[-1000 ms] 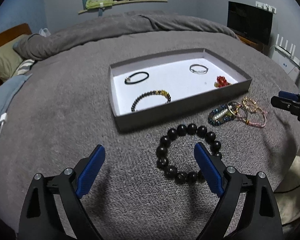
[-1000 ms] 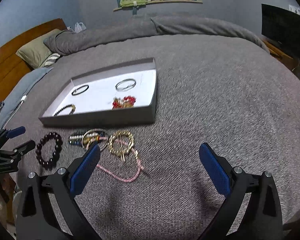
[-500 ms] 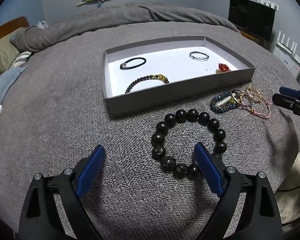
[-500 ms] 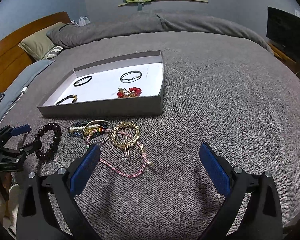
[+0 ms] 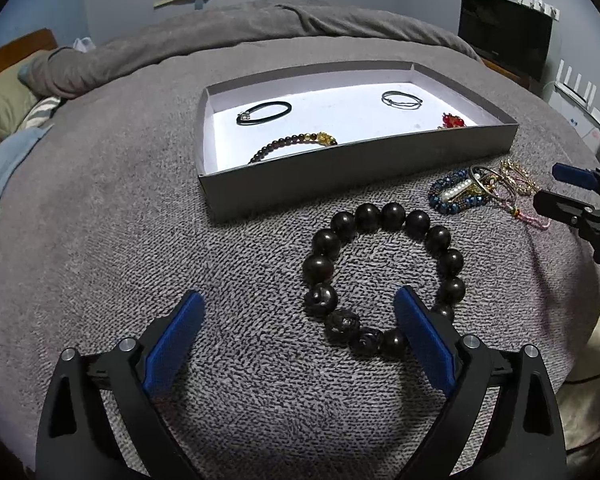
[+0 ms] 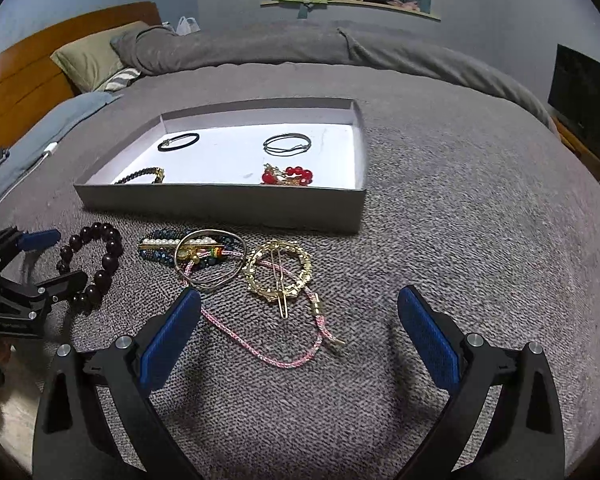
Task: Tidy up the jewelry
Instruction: 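Grasp the black bead bracelet with the left tool while the right tool grasps the gold bangle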
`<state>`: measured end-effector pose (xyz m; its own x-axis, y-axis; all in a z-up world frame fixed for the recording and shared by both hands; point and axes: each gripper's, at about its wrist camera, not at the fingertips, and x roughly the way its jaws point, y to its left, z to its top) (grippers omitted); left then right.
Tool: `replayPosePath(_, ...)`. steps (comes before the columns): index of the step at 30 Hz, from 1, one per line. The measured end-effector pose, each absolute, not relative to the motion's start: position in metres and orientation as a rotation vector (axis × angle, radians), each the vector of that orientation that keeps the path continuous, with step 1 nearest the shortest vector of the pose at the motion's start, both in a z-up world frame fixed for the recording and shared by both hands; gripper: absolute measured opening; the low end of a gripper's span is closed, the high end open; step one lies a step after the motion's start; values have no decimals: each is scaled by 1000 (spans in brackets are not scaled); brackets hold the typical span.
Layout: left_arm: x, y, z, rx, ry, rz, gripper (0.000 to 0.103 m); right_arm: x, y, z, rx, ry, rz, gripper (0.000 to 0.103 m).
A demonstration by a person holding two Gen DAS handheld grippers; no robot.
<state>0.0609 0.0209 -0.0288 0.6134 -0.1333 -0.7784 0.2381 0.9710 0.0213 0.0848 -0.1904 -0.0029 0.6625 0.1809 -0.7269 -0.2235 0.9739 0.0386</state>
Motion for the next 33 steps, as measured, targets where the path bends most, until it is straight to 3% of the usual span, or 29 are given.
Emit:
replayPosePath(10, 66, 26, -28, 83, 900, -224, 99, 94, -187, -6, -51, 821, 245, 73)
replayPosePath(15, 61, 21, -25, 120, 872, -230, 94, 95, -184, -6, -67, 813, 256, 69)
replayPosePath(20, 57, 17, -17, 134, 851, -266, 65, 96, -183, -7, -77, 819, 267, 59)
replayPosePath(25, 56, 13, -16, 148, 848, -286, 43, 97, -184, -8, -62, 828, 286, 39)
replayPosePath(29, 55, 11, -14, 148, 848, -312, 20, 95, -188, -6, -33, 831, 298, 38)
replayPosePath(33, 54, 14, -9, 137, 843, -311, 15, 91, -190, 1, -17, 811, 304, 38)
